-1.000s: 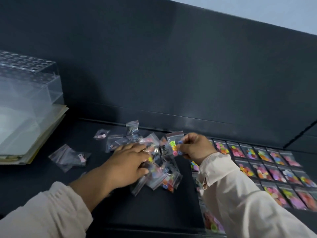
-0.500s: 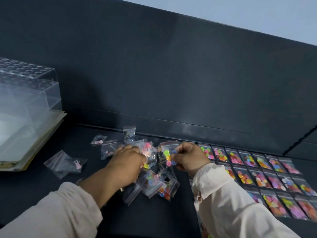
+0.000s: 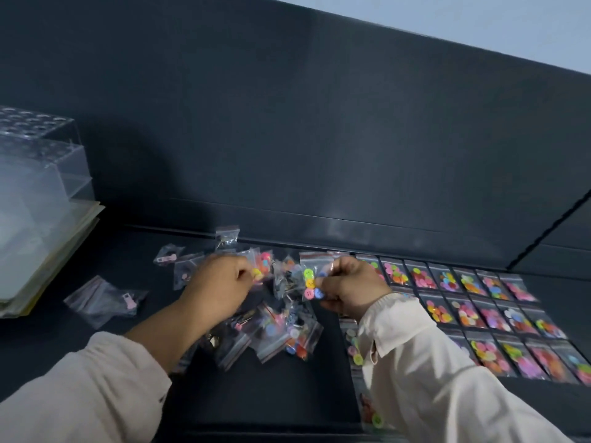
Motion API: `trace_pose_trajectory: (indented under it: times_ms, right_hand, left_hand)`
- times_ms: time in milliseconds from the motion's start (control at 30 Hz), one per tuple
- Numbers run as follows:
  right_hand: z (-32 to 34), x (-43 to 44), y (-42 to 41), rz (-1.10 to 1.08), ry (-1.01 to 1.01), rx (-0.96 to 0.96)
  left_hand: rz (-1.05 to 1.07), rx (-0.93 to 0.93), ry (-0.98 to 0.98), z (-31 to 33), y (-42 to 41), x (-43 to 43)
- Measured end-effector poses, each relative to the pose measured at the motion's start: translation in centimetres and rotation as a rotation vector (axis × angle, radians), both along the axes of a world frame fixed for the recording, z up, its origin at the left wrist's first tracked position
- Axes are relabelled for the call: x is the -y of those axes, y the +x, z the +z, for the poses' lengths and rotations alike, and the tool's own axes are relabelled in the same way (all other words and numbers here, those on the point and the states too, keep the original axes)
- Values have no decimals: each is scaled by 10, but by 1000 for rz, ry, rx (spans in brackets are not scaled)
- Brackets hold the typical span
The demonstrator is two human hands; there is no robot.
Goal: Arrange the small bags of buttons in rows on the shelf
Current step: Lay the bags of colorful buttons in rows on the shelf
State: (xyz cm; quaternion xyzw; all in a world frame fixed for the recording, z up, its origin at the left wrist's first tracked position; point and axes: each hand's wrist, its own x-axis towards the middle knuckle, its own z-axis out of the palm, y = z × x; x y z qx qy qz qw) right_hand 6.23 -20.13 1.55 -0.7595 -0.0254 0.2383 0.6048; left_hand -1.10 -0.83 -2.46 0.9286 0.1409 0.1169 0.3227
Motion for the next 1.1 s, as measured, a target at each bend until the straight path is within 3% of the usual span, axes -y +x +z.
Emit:
trace_pose_trajectory:
  times_ms: [167,267,467,733,933,1100]
  right_hand:
    - [12,9,-3,54,222,-171]
    - [16,16,-7,96,286,-212]
    - [19,47,-11,93,244,-171]
    - [22,111,-15,92,205,-41]
    - [19,156,-15,110,166,-44]
    - [12,194,-10,82,90,25]
  left_hand:
    - [128,-68,-906,40,-6,21]
    - [73,-113,-1134,48,-11,39]
    - [-82,-195,-1226,59,-16,85]
    - [-108,-235,-790,59,-16,142]
    - [-157,-336,-780,62,-15,187]
    - [-24,-290,-730,53,-13,210]
